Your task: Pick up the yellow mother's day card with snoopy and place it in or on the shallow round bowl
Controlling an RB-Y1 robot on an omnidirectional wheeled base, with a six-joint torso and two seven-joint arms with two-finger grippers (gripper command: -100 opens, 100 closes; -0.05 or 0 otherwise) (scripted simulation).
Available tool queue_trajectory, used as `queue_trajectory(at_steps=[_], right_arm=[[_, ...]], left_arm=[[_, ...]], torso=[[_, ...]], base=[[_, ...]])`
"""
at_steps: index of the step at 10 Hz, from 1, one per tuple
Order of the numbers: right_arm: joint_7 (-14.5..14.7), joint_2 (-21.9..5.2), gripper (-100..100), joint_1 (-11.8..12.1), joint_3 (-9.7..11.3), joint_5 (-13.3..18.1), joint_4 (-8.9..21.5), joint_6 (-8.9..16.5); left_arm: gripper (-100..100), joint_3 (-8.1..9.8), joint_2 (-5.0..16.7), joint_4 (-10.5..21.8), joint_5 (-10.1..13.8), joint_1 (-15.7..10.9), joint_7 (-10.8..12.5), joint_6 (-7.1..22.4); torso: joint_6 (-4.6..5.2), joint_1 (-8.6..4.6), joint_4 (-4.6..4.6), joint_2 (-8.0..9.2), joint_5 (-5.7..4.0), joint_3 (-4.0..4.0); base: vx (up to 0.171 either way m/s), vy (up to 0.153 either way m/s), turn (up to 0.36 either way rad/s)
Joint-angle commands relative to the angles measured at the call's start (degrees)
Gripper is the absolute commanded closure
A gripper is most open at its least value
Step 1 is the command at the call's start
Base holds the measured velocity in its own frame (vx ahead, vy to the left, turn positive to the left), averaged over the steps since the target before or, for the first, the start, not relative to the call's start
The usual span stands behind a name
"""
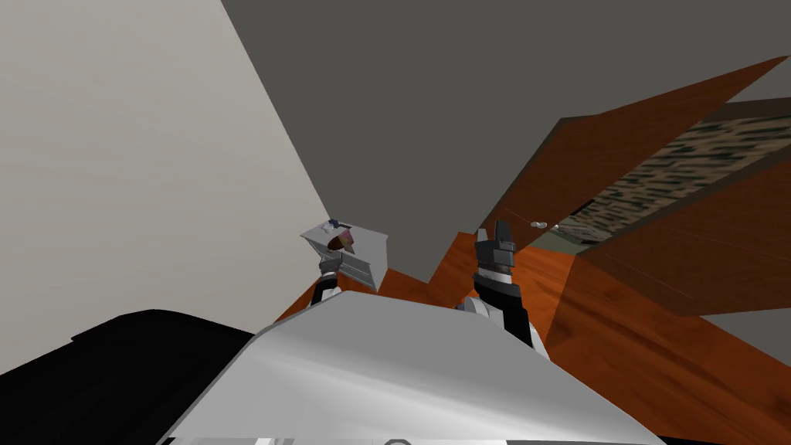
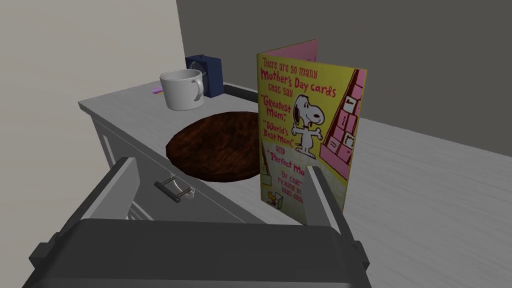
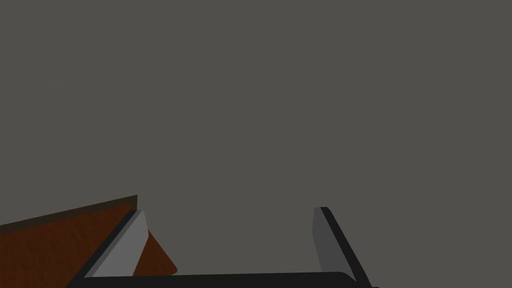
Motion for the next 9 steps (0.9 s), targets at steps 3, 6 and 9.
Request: queue_trajectory(at_steps=[3, 6, 9], right_arm=[[0.0, 0.0, 0, 0.0, 0.0, 0.0, 0.0, 0.0], [0.0, 0.0, 0, 0.0, 0.0, 0.0, 0.0, 0.0], [0.0, 0.0, 0, 0.0, 0.0, 0.0, 0.0, 0.0]], left_arm=[[-100, 0.26, 0.8, 4.1, 2.0, -2.3, 5.5, 0.3], [-100, 0.97, 1.9, 6.5, 3.4, -3.7, 8.6, 0.5], [-100, 0.42, 3.6, 6.7, 4.2, -3.7, 9.2, 0.3]], torso=[[0.00, 0.15, 0.00, 0.00, 0.02, 0.00], [-0.01, 0.46, 0.00, 0.03, 0.08, 0.01], [-0.03, 0.57, 0.07, 0.42, 0.12, 0.23]], base=[[0.129, -0.106, -0.069], [0.124, -0.011, -0.057], [0.036, 0.006, -0.001]])
